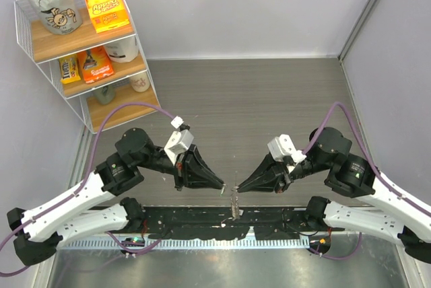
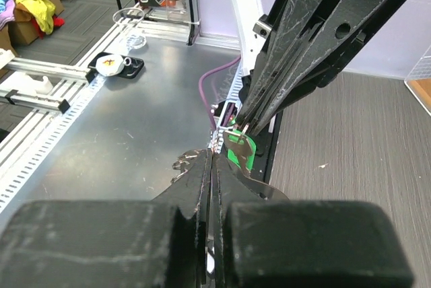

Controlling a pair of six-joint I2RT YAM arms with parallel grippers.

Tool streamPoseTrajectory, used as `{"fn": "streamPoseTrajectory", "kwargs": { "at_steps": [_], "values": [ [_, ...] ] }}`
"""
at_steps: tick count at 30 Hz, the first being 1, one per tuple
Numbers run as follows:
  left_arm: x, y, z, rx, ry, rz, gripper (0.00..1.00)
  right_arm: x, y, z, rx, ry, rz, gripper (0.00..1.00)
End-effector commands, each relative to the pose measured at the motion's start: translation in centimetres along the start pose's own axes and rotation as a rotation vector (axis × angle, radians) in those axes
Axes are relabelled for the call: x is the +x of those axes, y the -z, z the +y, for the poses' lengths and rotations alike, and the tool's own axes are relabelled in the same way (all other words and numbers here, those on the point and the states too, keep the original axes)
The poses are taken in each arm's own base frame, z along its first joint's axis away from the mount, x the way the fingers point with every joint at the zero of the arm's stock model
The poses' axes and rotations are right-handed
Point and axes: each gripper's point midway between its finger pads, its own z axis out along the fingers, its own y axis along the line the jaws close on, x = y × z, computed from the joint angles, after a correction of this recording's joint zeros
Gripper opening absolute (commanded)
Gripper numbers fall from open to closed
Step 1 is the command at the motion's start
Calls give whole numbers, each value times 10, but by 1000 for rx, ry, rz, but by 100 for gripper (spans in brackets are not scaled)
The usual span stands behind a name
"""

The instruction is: Put the keys on the keyring

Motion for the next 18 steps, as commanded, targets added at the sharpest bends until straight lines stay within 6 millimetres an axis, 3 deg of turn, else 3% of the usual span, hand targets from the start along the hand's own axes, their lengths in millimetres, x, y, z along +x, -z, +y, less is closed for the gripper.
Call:
{"fn": "streamPoseTrajectory", "kwargs": {
  "at_steps": [1, 18],
  "values": [
    [-25, 0, -21, 82, -63, -47, 0, -24, 0, 6, -37, 93, -40, 5],
    [-27, 0, -28, 128, -72, -46, 0, -27, -7, 3, -64, 86, -32, 5]
  ]
}}
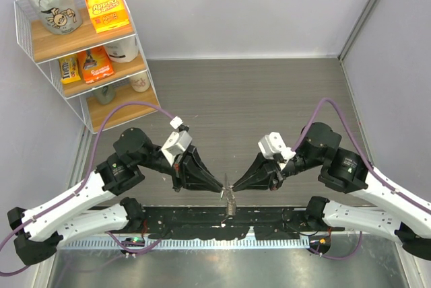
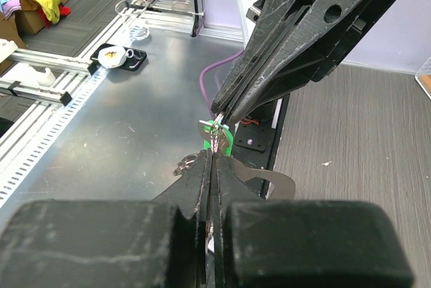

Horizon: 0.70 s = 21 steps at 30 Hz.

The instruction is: Put the keys on the keyring

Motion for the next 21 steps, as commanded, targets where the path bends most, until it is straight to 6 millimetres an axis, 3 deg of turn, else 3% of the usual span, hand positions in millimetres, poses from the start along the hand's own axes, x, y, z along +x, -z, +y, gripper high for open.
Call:
{"fn": "streamPoseTrajectory", "kwargs": {
  "at_steps": [1, 21],
  "values": [
    [-20, -1, -14, 51, -65, -35, 0, -30, 1, 9, -40, 80, -62, 5],
    [-19, 1, -20, 81, -78, -30, 0, -34, 0, 14, -94, 97, -47, 5]
  ]
}}
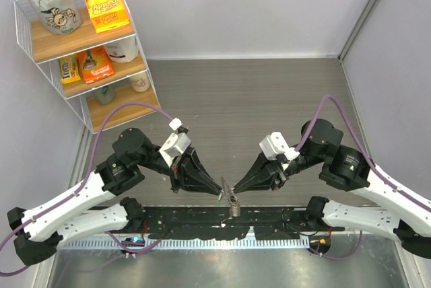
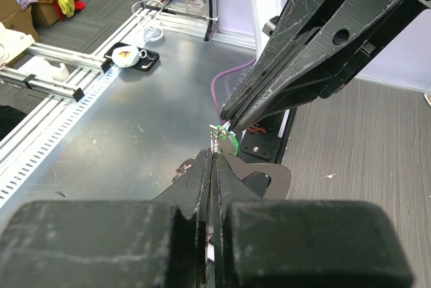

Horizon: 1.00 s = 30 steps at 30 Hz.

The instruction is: Put the keys on the keyring

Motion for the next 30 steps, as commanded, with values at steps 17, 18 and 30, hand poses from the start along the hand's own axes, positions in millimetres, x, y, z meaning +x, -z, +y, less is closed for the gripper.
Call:
{"fn": "streamPoseTrajectory", "kwargs": {
  "at_steps": [17, 18, 30],
  "values": [
    [-21, 1, -16, 53, -75, -38, 0, -20, -3, 4, -47, 64, -30, 5],
    [-20, 1, -16, 54, -75, -37, 0, -21, -2, 4, -44, 68, -31, 6],
    [-19, 1, -16, 50, -76, -39, 0, -20, -4, 8, -68, 70, -33, 5]
  ]
}}
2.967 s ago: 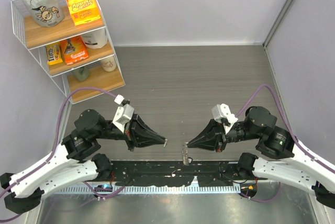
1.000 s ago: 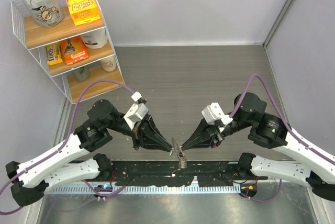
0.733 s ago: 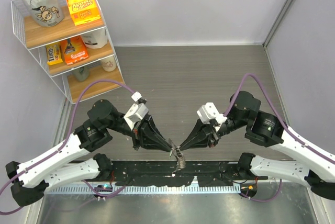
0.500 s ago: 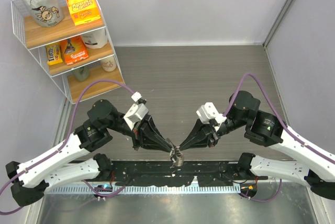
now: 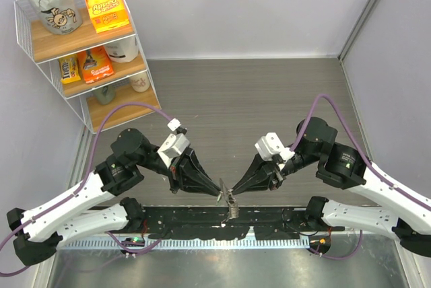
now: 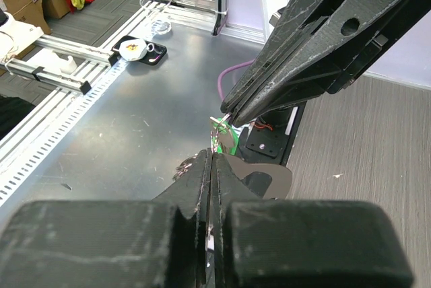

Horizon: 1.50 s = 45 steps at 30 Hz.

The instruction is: Put the keys on the keyring

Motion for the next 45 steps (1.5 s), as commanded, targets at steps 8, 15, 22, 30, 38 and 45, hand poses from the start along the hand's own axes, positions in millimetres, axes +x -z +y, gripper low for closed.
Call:
{"fn": "streamPoseTrajectory", "kwargs": {
  "at_steps": [8, 15, 22, 30, 38, 45],
  "values": [
    [-18, -1, -10, 35, -64, -34, 0, -24, -2, 7, -40, 77, -54, 5],
    [-18, -1, -10, 39, -66, -33, 0, -27, -4, 4, -37, 79, -57, 5],
    [-16, -1, -12, 49, -67, -31, 0, -28, -5, 2, -32, 80, -59, 5],
    [-14, -1, -12, 55, -61, -27, 0, -32, -9, -2, -33, 85, -60, 5],
    [-13, -2, -10, 53, -52, -22, 0, -37, -12, -7, -27, 91, -66, 5],
    [-13, -3, -8, 52, -45, -19, 0, -46, -13, -10, -10, 108, -84, 5]
  ]
}}
